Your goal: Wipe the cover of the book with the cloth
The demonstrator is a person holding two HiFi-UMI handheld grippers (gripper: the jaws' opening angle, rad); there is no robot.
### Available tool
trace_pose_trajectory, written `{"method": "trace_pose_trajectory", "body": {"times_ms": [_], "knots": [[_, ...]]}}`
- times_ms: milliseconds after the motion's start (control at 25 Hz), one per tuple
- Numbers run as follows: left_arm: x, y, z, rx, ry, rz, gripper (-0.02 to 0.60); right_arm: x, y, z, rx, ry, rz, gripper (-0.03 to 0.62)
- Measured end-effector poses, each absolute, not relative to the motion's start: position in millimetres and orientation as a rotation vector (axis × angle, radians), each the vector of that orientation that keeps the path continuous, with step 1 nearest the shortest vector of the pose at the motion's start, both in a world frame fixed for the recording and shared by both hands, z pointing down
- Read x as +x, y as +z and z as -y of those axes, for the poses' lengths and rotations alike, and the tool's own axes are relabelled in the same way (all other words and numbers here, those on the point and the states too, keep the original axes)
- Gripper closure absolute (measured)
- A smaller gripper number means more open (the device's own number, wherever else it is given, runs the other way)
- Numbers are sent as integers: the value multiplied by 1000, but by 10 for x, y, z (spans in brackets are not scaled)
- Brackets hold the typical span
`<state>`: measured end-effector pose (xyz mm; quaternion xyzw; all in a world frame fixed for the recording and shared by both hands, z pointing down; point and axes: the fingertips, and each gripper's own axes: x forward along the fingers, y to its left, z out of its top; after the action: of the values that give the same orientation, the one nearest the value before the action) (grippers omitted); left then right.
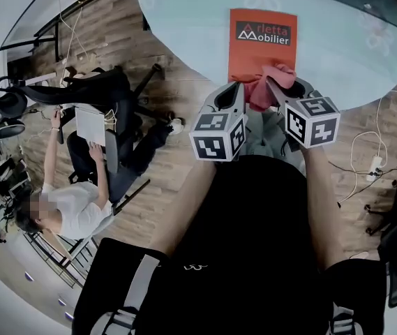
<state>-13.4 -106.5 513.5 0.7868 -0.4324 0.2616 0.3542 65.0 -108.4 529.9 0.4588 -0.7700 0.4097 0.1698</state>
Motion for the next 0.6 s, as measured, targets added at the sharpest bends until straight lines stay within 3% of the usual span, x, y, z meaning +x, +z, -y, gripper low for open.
{"method": "trace_pose_trajectory", "body": {"times_ms": [600], "knots": [[317,5084,955,2151,650,985,568,1285,5295,837,1546,1125,2066,482]]}}
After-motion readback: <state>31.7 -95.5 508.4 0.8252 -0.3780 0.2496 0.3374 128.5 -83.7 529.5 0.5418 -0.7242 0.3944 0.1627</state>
